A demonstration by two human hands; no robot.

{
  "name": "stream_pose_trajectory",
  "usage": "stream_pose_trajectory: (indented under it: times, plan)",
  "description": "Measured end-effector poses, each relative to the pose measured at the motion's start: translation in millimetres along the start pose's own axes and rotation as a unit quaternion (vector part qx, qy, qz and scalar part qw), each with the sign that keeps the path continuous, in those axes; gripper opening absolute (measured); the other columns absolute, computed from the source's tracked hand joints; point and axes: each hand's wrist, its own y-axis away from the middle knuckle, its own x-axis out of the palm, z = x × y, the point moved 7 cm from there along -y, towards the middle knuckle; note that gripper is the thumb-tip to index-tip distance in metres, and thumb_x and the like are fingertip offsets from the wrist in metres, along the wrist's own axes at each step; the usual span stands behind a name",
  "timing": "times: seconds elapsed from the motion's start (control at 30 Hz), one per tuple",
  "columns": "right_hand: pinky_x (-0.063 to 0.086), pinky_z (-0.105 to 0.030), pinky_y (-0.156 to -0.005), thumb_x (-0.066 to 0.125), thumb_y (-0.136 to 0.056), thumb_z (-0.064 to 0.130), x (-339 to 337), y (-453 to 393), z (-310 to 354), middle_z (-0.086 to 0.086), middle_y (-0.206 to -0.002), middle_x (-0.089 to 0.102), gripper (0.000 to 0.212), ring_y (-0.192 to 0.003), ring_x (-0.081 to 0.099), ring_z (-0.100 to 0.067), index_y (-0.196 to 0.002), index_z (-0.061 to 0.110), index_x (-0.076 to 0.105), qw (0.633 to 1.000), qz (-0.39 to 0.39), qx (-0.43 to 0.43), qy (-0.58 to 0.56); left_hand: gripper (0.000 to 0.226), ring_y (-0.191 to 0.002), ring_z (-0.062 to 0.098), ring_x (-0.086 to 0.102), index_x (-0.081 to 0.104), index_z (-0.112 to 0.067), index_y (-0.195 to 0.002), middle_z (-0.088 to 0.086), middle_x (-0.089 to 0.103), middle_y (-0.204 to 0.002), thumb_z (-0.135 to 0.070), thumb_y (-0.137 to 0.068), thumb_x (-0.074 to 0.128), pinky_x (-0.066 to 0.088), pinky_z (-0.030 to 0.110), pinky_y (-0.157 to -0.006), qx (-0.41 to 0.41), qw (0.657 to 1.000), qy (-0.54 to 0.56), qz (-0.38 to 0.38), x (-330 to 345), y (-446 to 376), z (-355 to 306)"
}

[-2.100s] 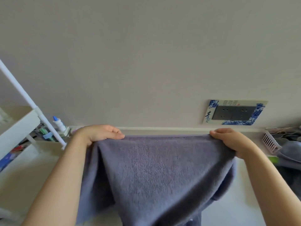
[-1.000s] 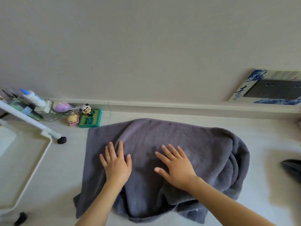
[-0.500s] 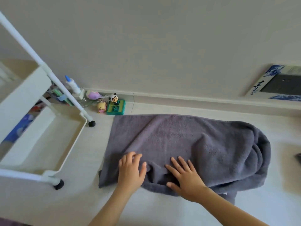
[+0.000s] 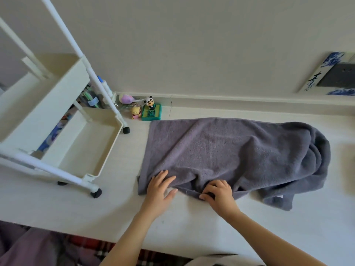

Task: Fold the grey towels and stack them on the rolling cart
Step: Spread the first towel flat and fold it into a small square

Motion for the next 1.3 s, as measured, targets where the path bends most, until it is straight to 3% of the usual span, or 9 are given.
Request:
stream_pose_trajectory:
  times: [0.17, 0.27, 0.47, 0.57, 0.67, 0.77, 0.9, 1.13, 1.3]
  plan:
    - [0.031, -0.041, -0.104, 0.076, -0.074, 0.023, -4, 12, -10, -0.003, -0.102, 0.069, 0.010, -0.109, 0.057, -0.025, -0.072, 0.014, 0.074, 1.000, 0.005, 0.015, -0.024, 0.035, -0.117, 0.012, 0.045, 0.073, -0.012, -0.102, 0.010, 0.064, -0.116, -0.030, -0.073, 0.065, 0.038, 0.055, -0.101, -0.029, 0.999, 0.035, -0.027, -16, -6, 19]
    - [0.025, -0.029, -0.106, 0.072, -0.081, 0.022, -8, 12, -5, -0.003, -0.107, 0.070, 0.009, -0.118, 0.054, -0.018, -0.078, 0.013, 0.072, 0.998, 0.033, 0.033, -0.042, 0.030, -0.110, 0.014, 0.058, 0.075, -0.005, -0.095, 0.010, 0.070, -0.103, -0.024, -0.073, 0.070, 0.032, 0.038, -0.106, -0.102, 0.990, 0.094, -0.012, -36, -20, 17]
    - [0.041, -0.023, -0.065, 0.065, -0.087, 0.028, -36, 21, 19, 0.015, -0.061, 0.059, 0.022, -0.058, 0.049, 0.002, -0.066, 0.026, 0.059, 0.970, 0.201, 0.050, -0.124, 0.019, -0.078, 0.004, 0.047, 0.070, -0.019, -0.104, -0.001, 0.070, -0.095, -0.027, -0.090, 0.062, 0.024, 0.040, -0.111, -0.090, 0.995, -0.011, 0.040, -92, -42, 0]
    - [0.047, -0.026, -0.071, 0.059, -0.088, 0.043, -34, 26, 22, 0.009, -0.072, 0.064, 0.026, -0.070, 0.058, -0.007, -0.071, 0.024, 0.066, 0.966, 0.255, 0.030, 0.040, 0.025, -0.108, 0.013, 0.052, 0.064, -0.027, -0.118, -0.001, 0.064, -0.122, -0.030, -0.095, 0.054, 0.023, 0.034, -0.112, -0.090, 0.990, -0.021, 0.110, -77, -28, 1]
    - [0.038, -0.028, -0.096, 0.051, -0.092, 0.047, -23, 26, 24, 0.006, -0.118, 0.063, 0.032, -0.110, 0.053, -0.014, -0.106, 0.025, 0.069, 0.977, 0.183, -0.016, 0.109, 0.042, -0.142, 0.016, 0.025, 0.045, -0.027, -0.139, -0.001, 0.034, -0.152, -0.039, -0.099, 0.041, 0.008, 0.040, -0.118, -0.094, 0.974, -0.072, 0.196, -37, -5, 7]
    - [0.016, -0.037, -0.112, 0.038, -0.096, 0.049, -10, 29, 18, 0.009, -0.151, 0.029, 0.041, -0.138, 0.022, -0.019, -0.134, 0.038, 0.046, 0.975, 0.136, -0.034, 0.171, 0.065, -0.145, 0.021, -0.014, 0.001, -0.027, -0.152, 0.005, -0.011, -0.159, -0.057, -0.097, 0.018, -0.014, 0.044, -0.114, -0.097, 0.959, -0.171, 0.204, -5, 21, 14]
    - [-0.002, -0.052, -0.114, 0.028, -0.095, 0.057, 7, 43, -3, 0.009, -0.158, -0.010, 0.061, -0.145, -0.009, -0.026, -0.147, 0.043, 0.002, 0.950, 0.166, 0.025, 0.263, 0.098, -0.139, 0.021, -0.030, -0.027, -0.028, -0.139, 0.004, -0.029, -0.153, -0.083, -0.058, -0.028, -0.022, 0.044, -0.111, -0.082, 0.955, -0.229, 0.168, 2, 41, 29]
    - [-0.001, -0.048, -0.117, 0.018, -0.093, 0.061, 0, 44, -16, -0.007, -0.159, -0.006, 0.067, -0.144, -0.008, -0.035, -0.150, 0.032, -0.003, 0.953, 0.075, 0.136, 0.261, 0.070, -0.140, 0.025, -0.029, -0.017, -0.022, -0.149, 0.011, -0.030, -0.153, -0.050, -0.099, 0.023, -0.020, 0.047, -0.113, -0.097, 0.958, -0.173, 0.207, 1, 20, -1]
    - [0.006, -0.038, -0.117, 0.011, -0.092, 0.062, 6, 31, 2, 0.000, -0.158, 0.010, 0.069, -0.146, 0.006, -0.020, -0.150, 0.026, 0.015, 0.971, 0.114, 0.030, 0.210, 0.067, -0.139, 0.022, -0.031, -0.019, -0.031, -0.147, 0.003, -0.033, -0.152, -0.055, -0.097, 0.019, -0.020, 0.048, -0.112, -0.082, 0.949, -0.211, 0.219, 12, 27, 7]
